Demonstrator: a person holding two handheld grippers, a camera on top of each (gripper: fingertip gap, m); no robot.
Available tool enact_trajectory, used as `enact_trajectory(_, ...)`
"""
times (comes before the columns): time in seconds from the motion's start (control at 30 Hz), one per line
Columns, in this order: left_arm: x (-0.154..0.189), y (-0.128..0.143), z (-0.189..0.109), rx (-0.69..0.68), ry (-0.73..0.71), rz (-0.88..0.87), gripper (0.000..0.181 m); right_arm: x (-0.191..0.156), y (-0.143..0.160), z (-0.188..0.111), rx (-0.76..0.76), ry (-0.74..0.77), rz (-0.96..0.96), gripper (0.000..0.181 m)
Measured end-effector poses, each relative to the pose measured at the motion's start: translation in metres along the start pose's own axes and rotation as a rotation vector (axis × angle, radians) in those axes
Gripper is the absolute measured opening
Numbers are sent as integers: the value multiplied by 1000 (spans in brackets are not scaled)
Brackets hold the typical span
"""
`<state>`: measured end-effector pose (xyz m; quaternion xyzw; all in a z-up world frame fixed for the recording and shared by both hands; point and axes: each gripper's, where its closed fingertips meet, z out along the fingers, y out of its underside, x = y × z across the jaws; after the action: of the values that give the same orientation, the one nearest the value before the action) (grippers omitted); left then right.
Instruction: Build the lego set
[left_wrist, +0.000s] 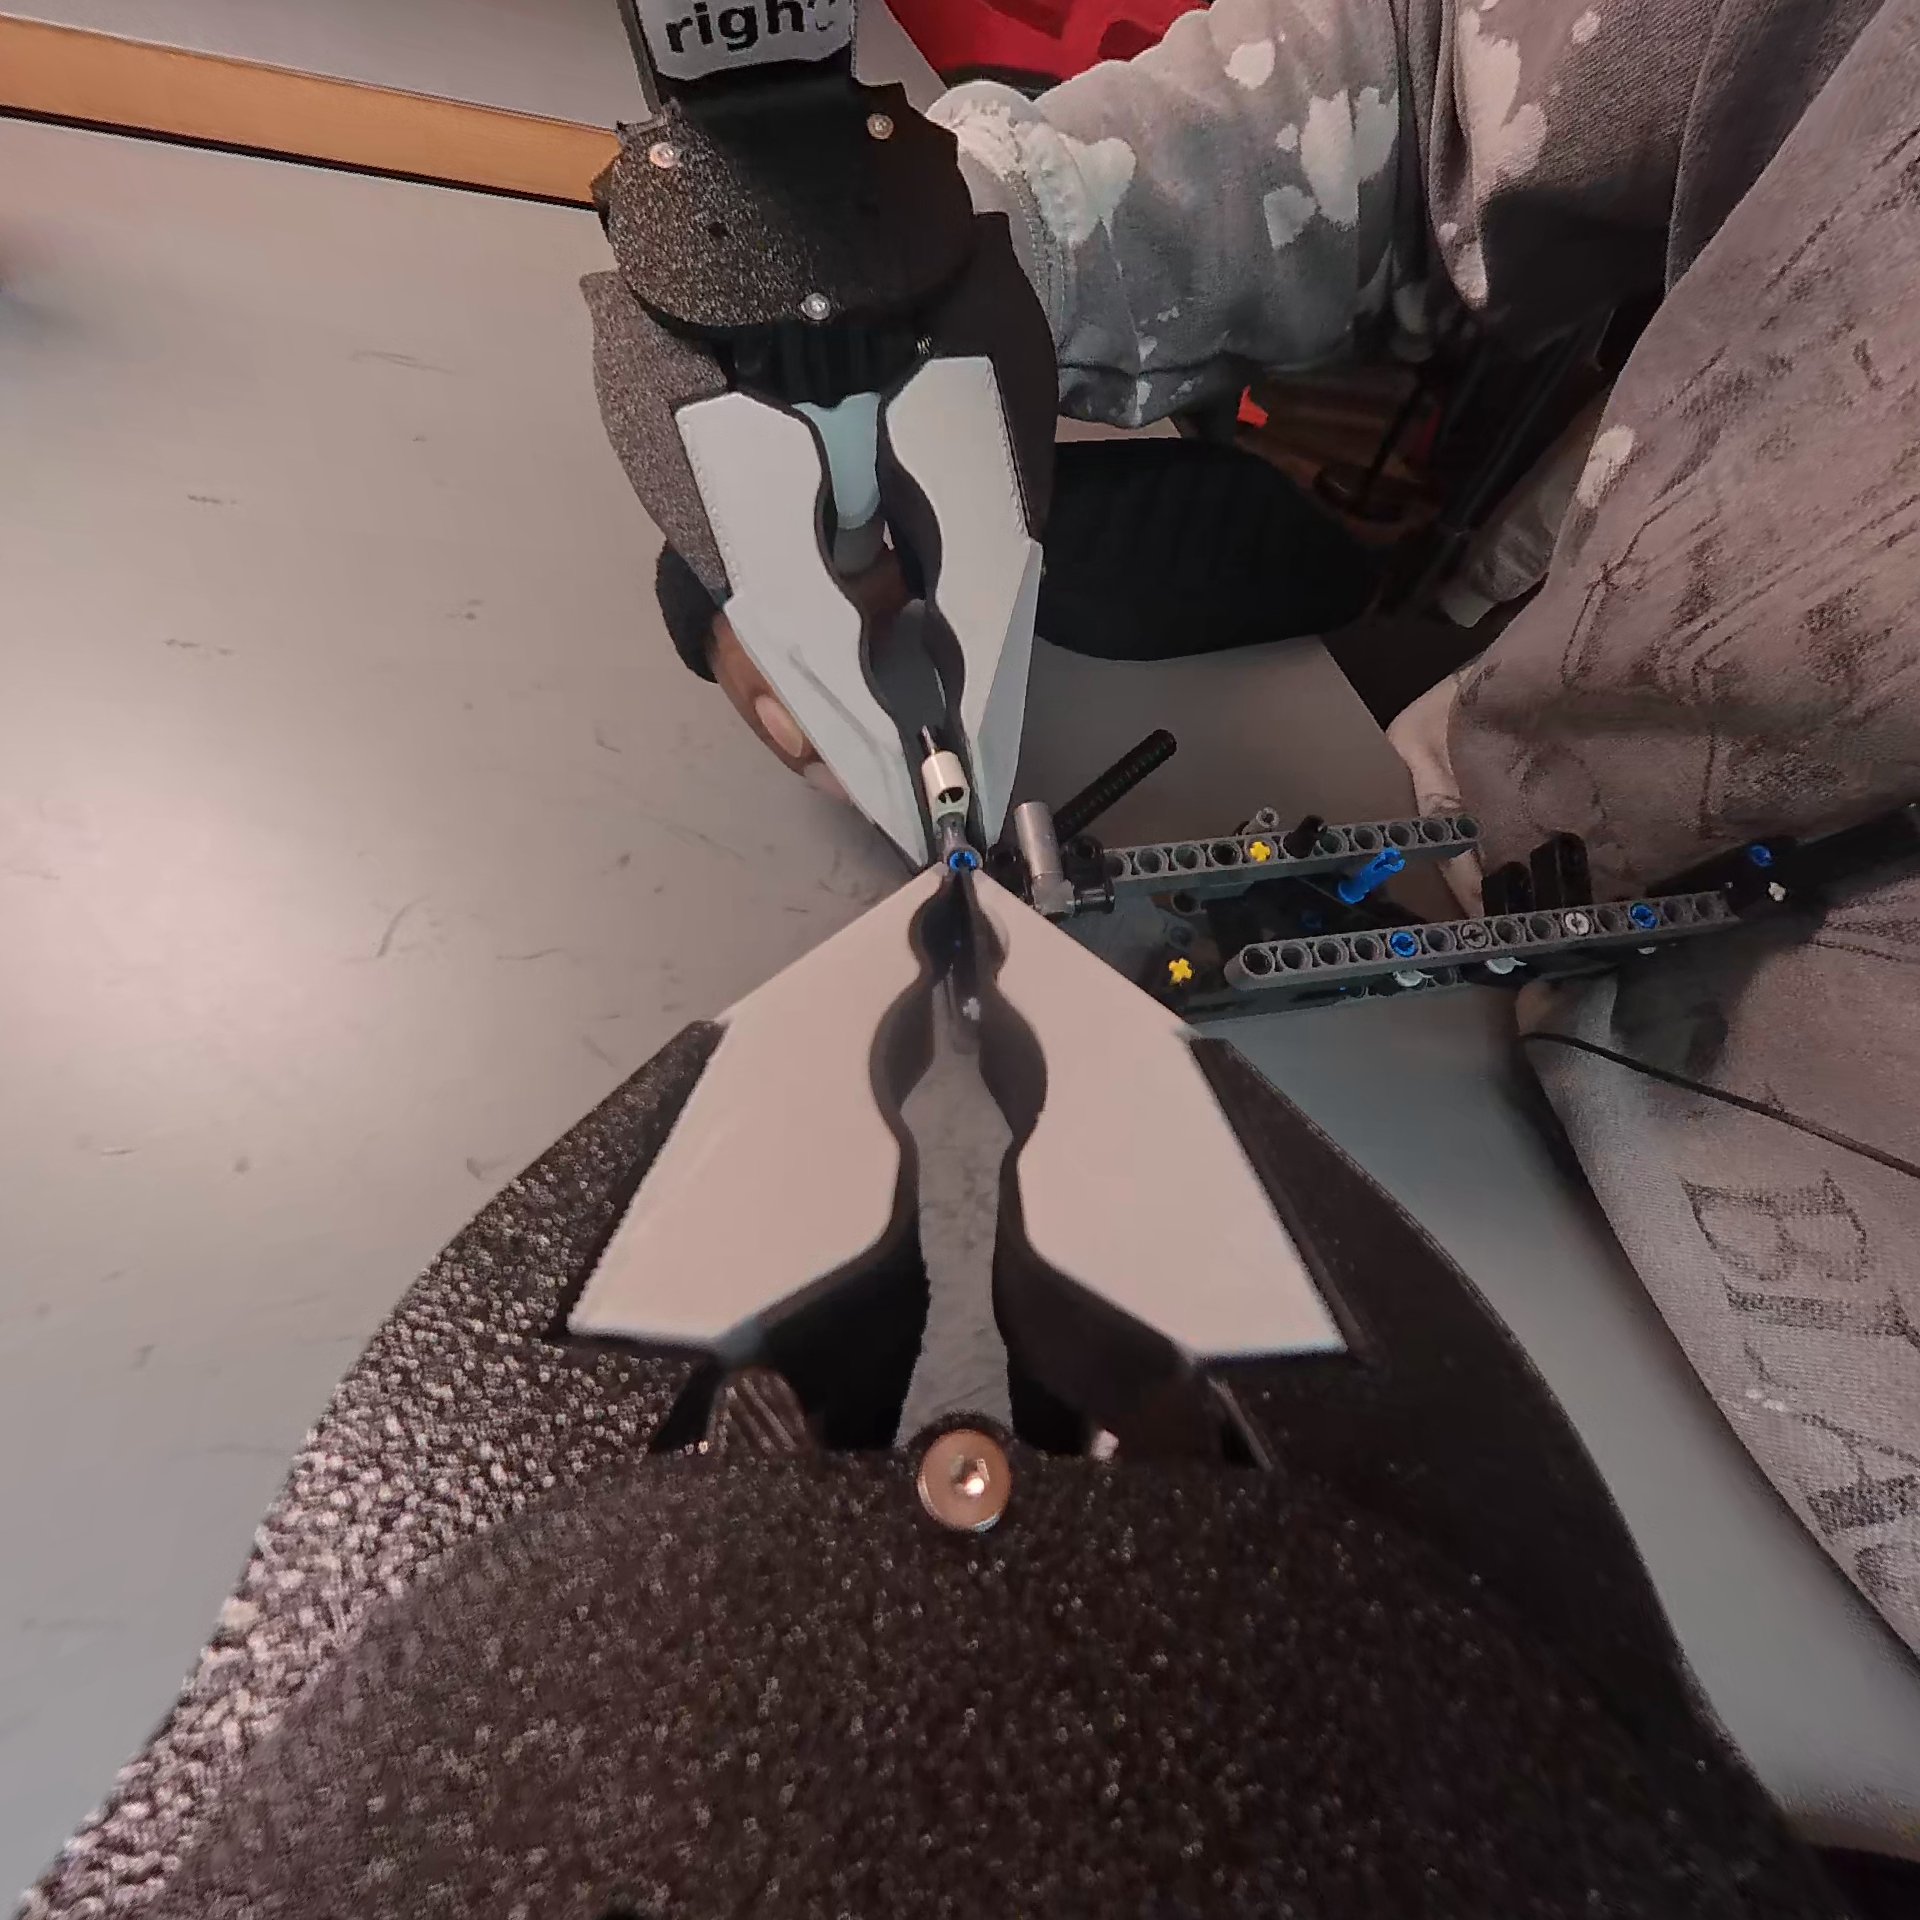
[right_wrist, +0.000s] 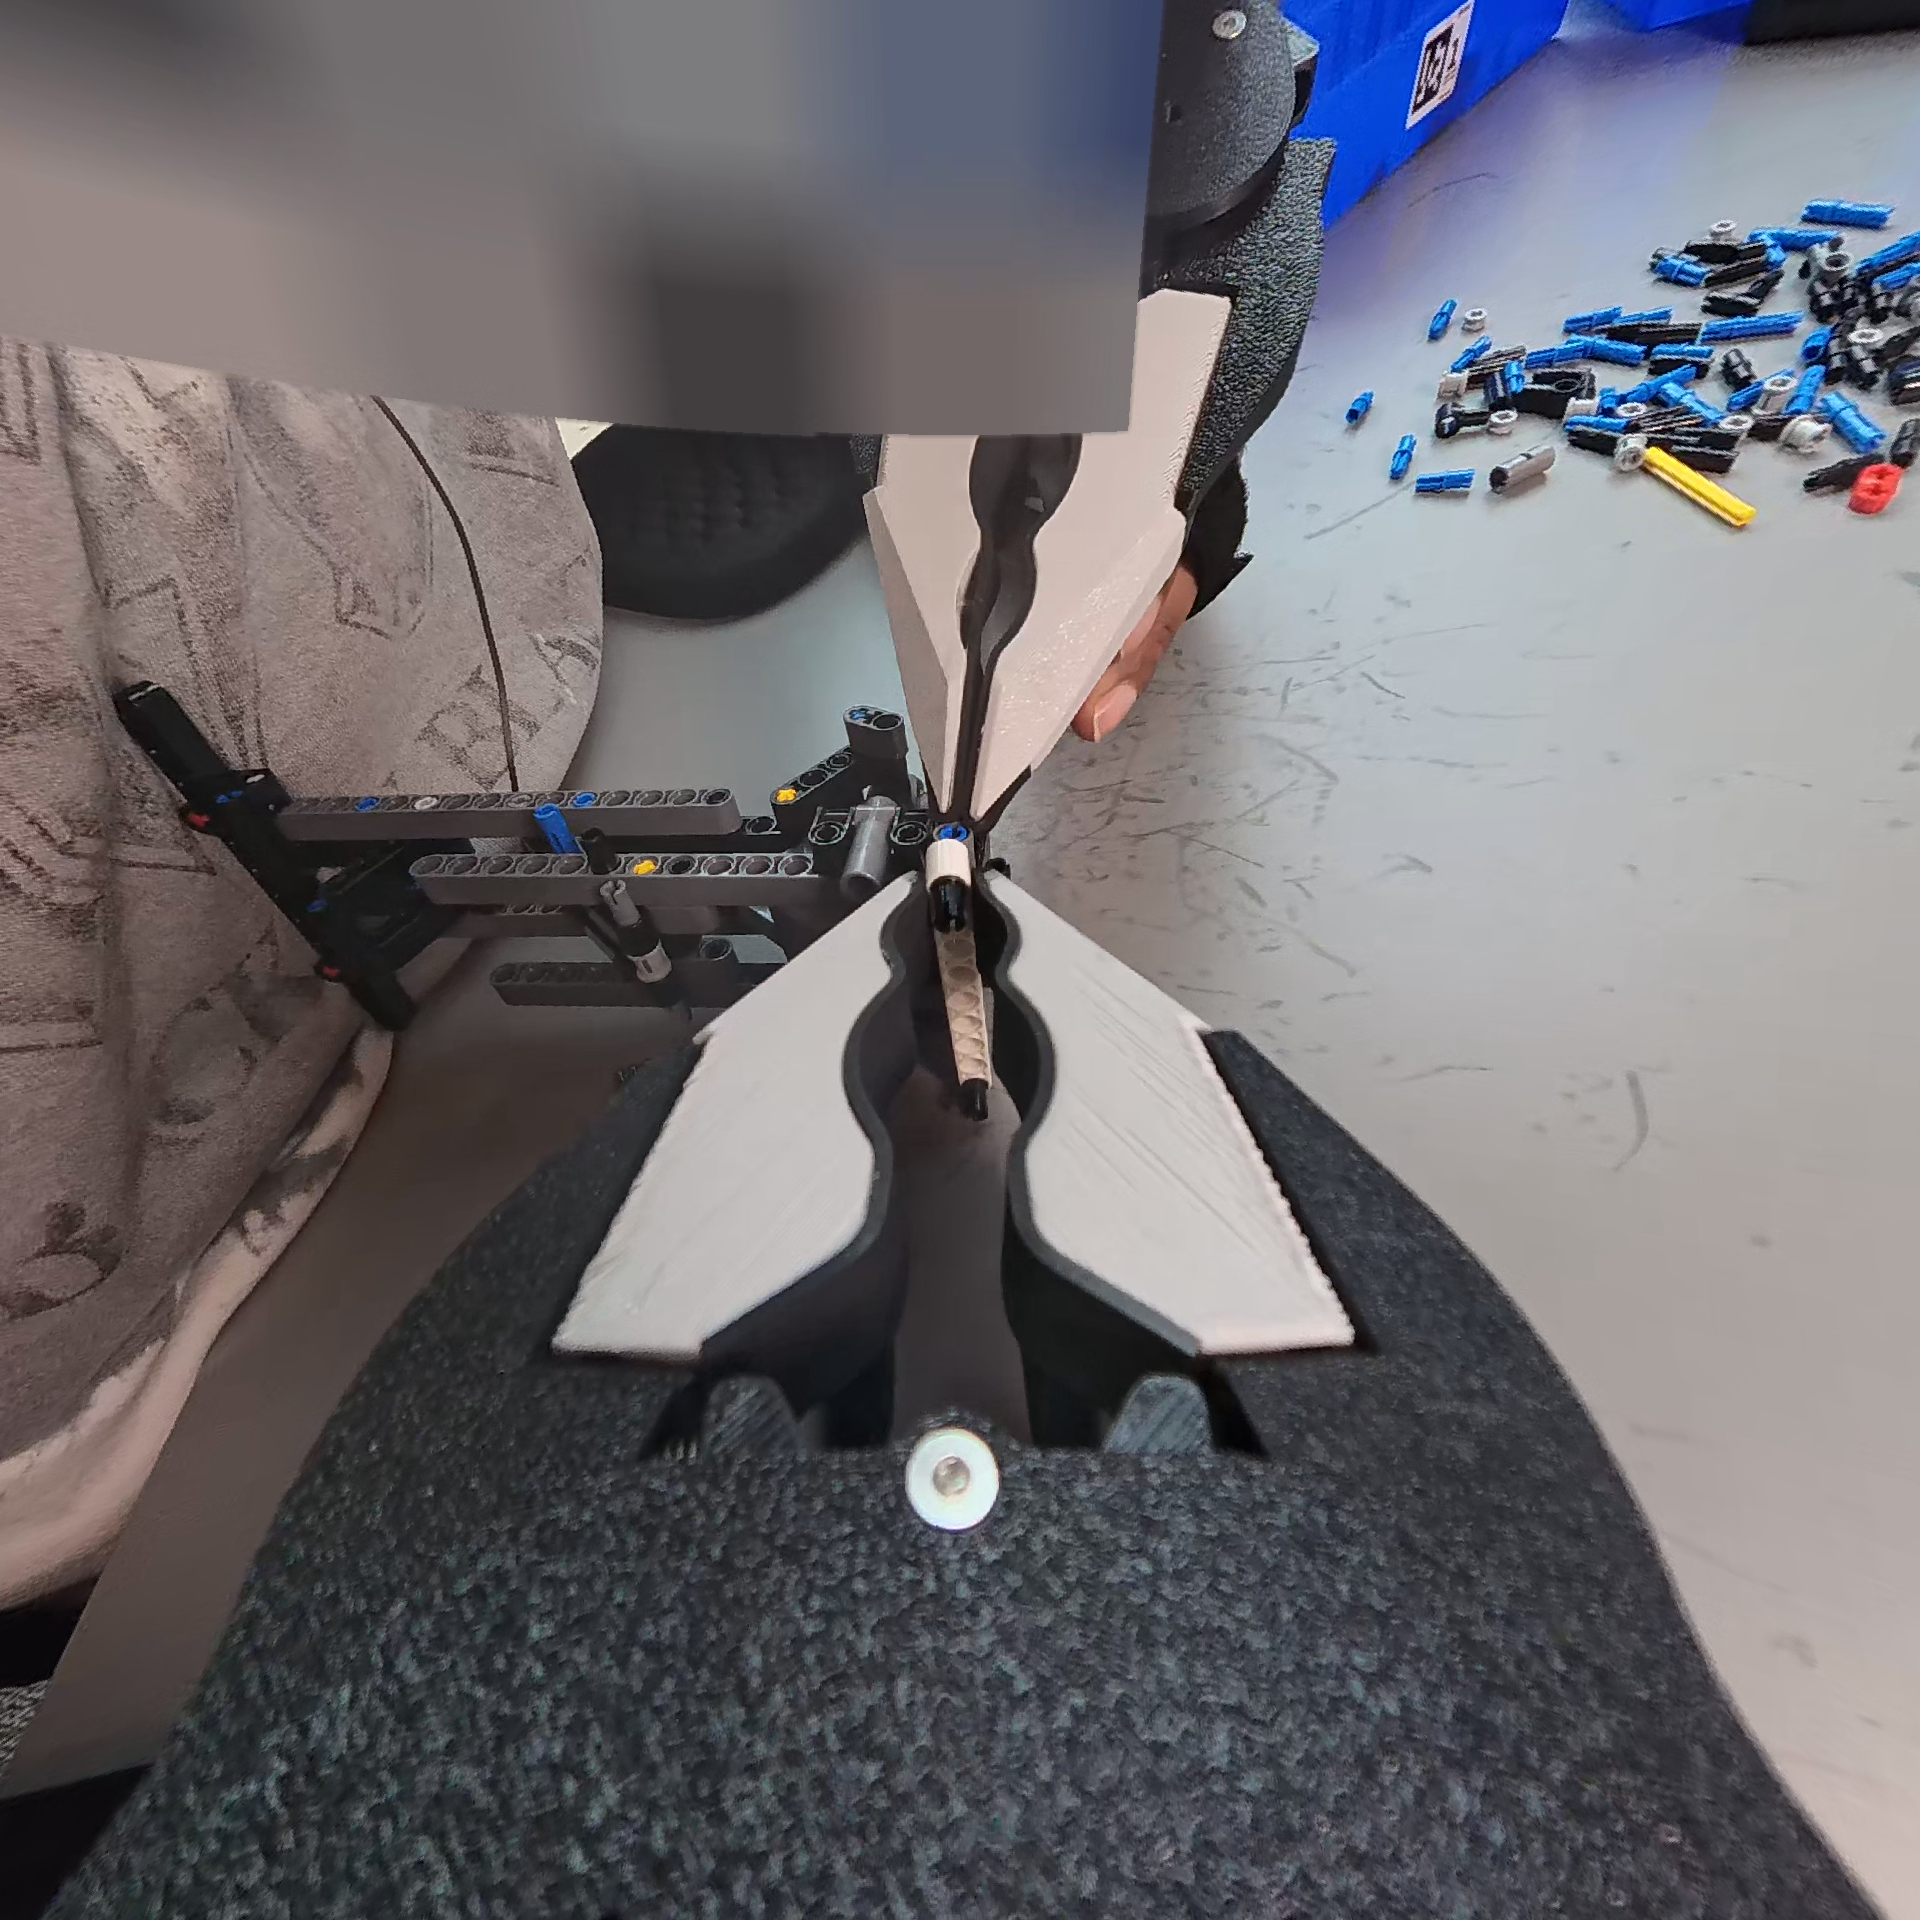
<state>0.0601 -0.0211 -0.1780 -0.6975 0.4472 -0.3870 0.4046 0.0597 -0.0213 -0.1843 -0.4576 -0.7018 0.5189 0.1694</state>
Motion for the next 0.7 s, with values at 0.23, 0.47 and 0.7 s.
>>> enact_trajectory(0.23, 2, 0, 1, -8, 55, 20, 0, -2, 1, 0, -8, -58, 27, 7)
enact_trajectory(0.47, 2, 0, 2, -12, 66, 41, 0, -4, 1, 0, -12, -99, 56, 7)
enact_trajectory(0.7, 2, -1, 2, -9, 35, 66, 0, -4, 1, 0, -12, -90, 43, 7)
